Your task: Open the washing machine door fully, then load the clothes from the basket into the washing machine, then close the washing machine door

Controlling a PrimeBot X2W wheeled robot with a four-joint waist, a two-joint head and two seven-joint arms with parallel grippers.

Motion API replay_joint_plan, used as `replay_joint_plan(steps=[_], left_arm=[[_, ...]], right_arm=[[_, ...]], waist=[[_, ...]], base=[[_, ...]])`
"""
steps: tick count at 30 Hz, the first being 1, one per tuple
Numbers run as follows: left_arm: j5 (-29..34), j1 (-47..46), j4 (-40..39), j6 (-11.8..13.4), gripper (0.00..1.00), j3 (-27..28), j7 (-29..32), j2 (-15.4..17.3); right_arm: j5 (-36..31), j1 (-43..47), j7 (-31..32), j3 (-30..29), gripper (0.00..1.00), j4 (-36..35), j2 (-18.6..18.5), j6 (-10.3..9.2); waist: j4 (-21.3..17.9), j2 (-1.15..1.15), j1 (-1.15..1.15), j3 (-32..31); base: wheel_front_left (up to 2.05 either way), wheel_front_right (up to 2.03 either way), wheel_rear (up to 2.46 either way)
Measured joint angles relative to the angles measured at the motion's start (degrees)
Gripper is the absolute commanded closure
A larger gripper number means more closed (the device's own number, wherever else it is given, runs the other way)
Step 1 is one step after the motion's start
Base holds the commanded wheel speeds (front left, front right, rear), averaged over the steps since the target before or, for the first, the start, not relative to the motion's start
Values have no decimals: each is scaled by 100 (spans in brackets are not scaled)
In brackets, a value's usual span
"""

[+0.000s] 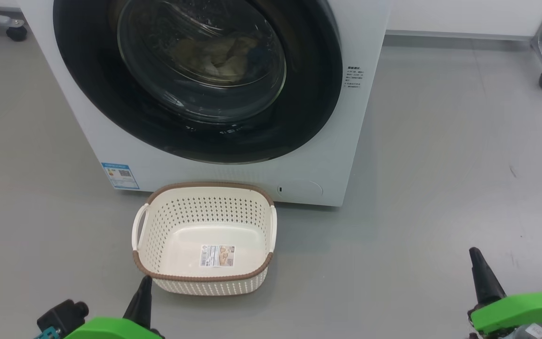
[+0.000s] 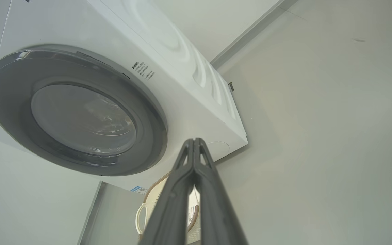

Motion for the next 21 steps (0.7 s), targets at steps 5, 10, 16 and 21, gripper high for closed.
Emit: replay_joint_plan(steps=[5,10,16,21], left_arm=[[-281,-20,0,-10,100,135,57,-15],[-557,-79,-2,-60,100,242,151,-45],[-842,-79,-3,-81,100,339,203,-63],[-1172,-79,-4,-111,100,502,297,-91]], right_arm=[[312,-44,41,-16,100,52,0,0],[633,-98,88,-23,100,85,-1,-1],[949,-129,138,-31,100,126,-1,-1],[1330,-260,171,-49,100,176,-1,-1]], waist=[[-34,0,0,3],[-69,0,0,7],[-103,0,0,10],[-145,0,0,14]], base=[[0,0,0],[0,0,0],[0,0,0],[0,0,0]])
